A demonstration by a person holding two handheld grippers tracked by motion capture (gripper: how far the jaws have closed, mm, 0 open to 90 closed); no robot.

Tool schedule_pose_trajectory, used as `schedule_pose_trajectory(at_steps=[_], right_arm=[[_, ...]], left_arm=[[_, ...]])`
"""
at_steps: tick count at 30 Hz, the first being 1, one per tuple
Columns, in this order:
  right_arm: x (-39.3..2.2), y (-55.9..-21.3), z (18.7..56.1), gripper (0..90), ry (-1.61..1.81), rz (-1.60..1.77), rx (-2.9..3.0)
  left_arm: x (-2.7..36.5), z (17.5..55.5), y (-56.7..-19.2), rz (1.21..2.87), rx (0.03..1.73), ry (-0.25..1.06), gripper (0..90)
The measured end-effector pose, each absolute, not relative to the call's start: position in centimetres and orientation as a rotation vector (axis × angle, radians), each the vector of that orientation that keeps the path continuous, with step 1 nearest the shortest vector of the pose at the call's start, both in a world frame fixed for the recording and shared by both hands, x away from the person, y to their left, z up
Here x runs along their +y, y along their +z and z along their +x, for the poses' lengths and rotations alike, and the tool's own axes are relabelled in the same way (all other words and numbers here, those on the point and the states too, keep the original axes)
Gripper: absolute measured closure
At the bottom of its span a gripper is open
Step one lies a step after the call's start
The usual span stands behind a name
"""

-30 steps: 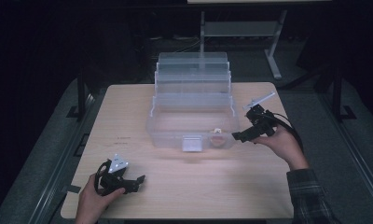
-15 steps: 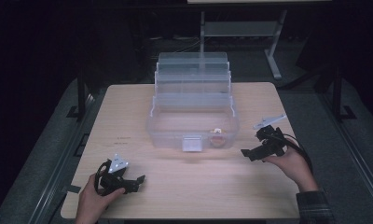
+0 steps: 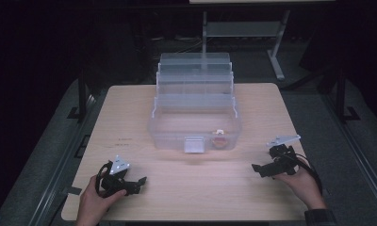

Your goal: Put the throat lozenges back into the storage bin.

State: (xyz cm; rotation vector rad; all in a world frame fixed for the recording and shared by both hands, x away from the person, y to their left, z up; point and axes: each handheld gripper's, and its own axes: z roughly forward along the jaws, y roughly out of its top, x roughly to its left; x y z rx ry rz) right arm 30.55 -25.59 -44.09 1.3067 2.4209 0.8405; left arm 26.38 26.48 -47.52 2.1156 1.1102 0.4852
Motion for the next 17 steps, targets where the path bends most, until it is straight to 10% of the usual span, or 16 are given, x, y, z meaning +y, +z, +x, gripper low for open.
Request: schedule_pose_trajectory(at_steps=[17], right_arm=[[-26.6,-46.7,28.3,0.4,0.8,1.344,2.42]], left_arm=[[26.5,26.4,-47.5,2.119,1.109,0.487,10.5]])
